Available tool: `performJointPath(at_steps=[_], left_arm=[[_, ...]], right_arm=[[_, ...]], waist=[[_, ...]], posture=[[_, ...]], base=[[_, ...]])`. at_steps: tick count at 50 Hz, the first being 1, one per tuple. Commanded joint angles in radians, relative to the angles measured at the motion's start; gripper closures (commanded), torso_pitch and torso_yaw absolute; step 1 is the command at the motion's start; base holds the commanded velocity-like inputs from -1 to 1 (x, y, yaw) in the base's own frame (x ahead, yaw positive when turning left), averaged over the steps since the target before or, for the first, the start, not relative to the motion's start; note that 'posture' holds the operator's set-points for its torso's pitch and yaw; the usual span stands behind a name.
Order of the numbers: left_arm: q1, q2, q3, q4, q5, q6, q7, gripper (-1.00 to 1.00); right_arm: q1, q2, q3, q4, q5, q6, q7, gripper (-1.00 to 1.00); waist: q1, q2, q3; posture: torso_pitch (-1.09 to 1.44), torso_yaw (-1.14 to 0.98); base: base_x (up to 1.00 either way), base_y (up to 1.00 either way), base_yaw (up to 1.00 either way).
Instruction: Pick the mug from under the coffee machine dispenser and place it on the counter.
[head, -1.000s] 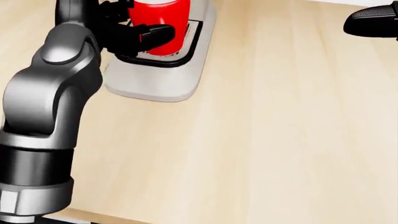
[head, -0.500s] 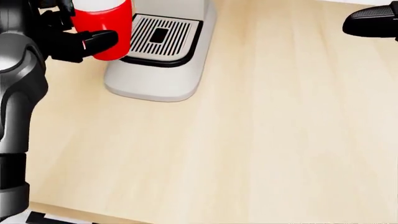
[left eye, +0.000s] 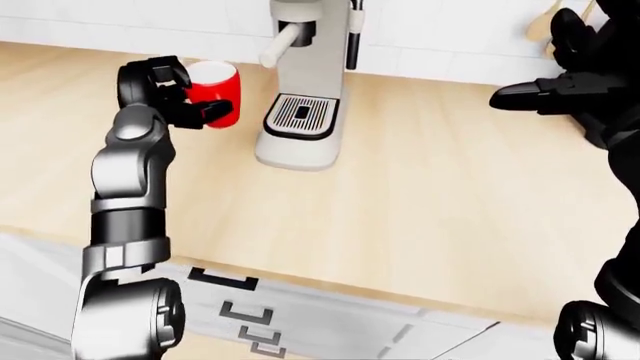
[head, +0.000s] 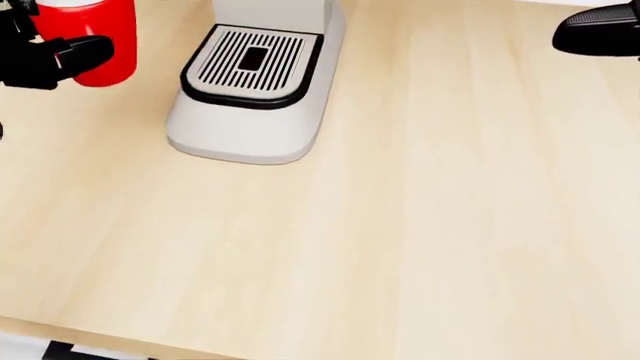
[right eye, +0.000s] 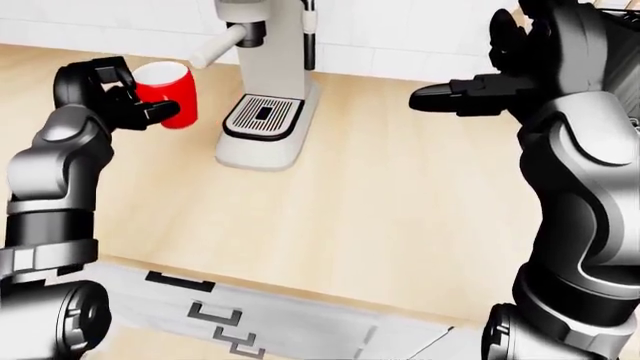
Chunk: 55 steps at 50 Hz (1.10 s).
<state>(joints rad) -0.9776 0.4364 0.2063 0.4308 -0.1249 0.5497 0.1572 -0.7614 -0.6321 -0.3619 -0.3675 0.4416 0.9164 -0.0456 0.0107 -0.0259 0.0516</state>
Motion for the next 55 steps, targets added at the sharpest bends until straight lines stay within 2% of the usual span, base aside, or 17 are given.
performJointPath(at_steps=[1, 13, 22, 36, 55], left_arm=[[-0.035, 0.025, 0.014, -0.032, 0.009, -0.085, 0.002, 1.0], [0.003, 0.045, 0.024, 0.053, 0.017, -0.17, -0.007, 1.0], [0.041, 0.061, 0.035, 0.047, 0.017, -0.186, -0.01, 1.0], [0.095, 0.052, 0.042, 0.06, 0.024, -0.25, -0.013, 1.0], [0.109, 0.055, 0.044, 0.037, 0.016, -0.235, -0.015, 0.98]], right_arm=[[-0.028, -0.017, -0.015, -0.02, -0.005, -0.03, -0.002, -1.0], [-0.032, -0.014, -0.012, -0.014, -0.013, -0.032, 0.001, -1.0], [-0.029, -0.012, -0.013, -0.018, -0.016, -0.031, 0.004, -1.0], [-0.036, -0.018, -0.016, -0.013, -0.012, -0.03, 0.003, -1.0], [-0.042, -0.024, -0.017, -0.018, -0.003, -0.023, -0.001, -1.0]], waist=[[0.001, 0.001, -0.031], [0.0, 0.002, -0.033], [-0.002, 0.005, -0.035], [-0.002, 0.007, -0.035], [-0.002, 0.008, -0.036]], posture=[[0.0, 0.0], [0.0, 0.0], [0.0, 0.0], [0.0, 0.0], [0.0, 0.0]], base=[[0.0, 0.0, 0.0], [0.0, 0.0, 0.0], [0.0, 0.0, 0.0], [0.0, 0.0, 0.0], [0.0, 0.0, 0.0]])
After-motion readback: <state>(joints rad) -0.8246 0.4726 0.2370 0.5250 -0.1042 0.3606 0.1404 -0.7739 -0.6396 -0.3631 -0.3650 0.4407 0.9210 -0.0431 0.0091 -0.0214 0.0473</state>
